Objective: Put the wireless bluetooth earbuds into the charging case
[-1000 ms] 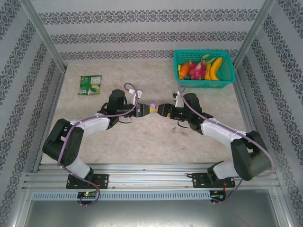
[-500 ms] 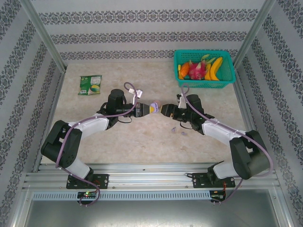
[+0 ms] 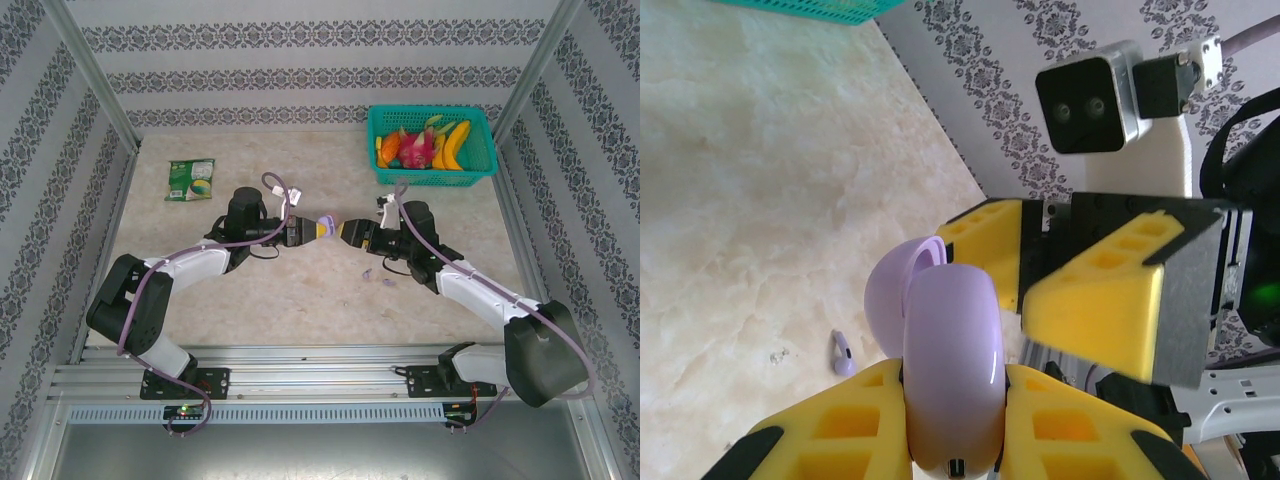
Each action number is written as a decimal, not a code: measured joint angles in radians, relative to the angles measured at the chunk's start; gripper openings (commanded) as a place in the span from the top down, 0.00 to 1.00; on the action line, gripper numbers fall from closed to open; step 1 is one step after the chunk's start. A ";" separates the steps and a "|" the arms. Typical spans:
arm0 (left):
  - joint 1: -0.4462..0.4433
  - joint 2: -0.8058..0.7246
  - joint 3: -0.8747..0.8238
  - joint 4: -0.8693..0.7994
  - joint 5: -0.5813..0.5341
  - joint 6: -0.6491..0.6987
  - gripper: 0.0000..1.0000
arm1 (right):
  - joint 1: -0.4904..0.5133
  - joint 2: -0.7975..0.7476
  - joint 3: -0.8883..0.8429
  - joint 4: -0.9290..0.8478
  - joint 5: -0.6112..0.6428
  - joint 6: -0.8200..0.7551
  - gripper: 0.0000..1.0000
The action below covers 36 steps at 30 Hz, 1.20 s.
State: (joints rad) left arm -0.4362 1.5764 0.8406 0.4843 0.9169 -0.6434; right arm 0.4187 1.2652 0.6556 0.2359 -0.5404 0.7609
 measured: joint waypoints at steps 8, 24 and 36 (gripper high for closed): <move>0.000 0.000 0.006 0.002 0.004 -0.003 0.93 | 0.024 0.086 0.034 0.001 0.001 0.003 0.37; 0.000 0.000 0.006 0.011 0.018 -0.016 0.93 | -0.014 0.121 0.037 0.017 0.000 0.003 0.41; 0.000 0.013 0.024 0.038 0.065 -0.027 0.93 | -0.083 0.040 0.037 0.045 -0.129 -0.006 0.45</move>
State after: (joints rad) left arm -0.4362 1.5890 0.8646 0.5224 0.9817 -0.6701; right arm 0.3355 1.3048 0.6930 0.2806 -0.6697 0.7551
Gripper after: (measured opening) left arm 0.209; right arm 0.560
